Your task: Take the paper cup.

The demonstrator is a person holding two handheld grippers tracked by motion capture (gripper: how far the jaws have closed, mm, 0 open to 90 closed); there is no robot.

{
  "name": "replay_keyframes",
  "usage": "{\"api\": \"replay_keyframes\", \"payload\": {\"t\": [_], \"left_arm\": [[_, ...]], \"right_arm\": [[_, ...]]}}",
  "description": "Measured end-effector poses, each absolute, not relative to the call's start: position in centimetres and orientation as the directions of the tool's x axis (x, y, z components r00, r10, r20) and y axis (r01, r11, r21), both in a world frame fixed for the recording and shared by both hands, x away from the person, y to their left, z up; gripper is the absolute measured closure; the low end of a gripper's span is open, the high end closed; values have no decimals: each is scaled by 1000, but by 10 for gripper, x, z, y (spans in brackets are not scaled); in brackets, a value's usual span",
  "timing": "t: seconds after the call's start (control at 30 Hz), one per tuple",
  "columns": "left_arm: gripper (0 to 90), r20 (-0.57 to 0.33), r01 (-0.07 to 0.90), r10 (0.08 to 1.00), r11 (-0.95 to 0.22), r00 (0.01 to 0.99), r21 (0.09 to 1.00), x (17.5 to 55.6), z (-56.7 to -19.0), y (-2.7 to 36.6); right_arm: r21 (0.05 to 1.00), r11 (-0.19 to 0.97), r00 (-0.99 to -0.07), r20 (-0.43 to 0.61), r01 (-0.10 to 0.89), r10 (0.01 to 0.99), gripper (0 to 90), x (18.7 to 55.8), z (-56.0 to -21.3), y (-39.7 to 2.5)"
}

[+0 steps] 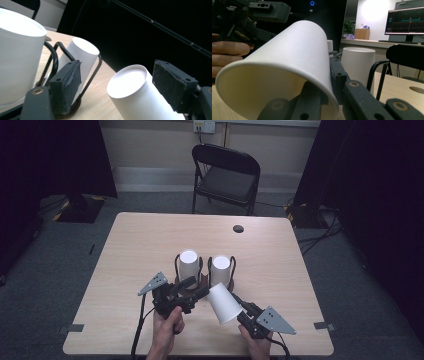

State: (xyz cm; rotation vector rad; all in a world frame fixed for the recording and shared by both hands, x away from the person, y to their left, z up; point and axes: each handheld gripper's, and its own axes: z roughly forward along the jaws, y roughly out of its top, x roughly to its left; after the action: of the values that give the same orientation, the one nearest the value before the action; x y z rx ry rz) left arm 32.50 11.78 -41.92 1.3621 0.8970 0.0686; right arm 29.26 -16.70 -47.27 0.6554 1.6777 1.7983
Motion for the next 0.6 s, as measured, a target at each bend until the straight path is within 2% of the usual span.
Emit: {"api": "replay_keyframes", "payload": {"t": [0.37,0.6], "left_arm": [[274,-362,306,625,201,691,930,320,-419,118],[286,-331,298,627,161,705,941,318,-424,122]], "right_arm": [[1000,-10,-706,-1,-12,709,873,295,-471,-176],[998,2,-701,48,70,711,874,296,-467,-185]]}}
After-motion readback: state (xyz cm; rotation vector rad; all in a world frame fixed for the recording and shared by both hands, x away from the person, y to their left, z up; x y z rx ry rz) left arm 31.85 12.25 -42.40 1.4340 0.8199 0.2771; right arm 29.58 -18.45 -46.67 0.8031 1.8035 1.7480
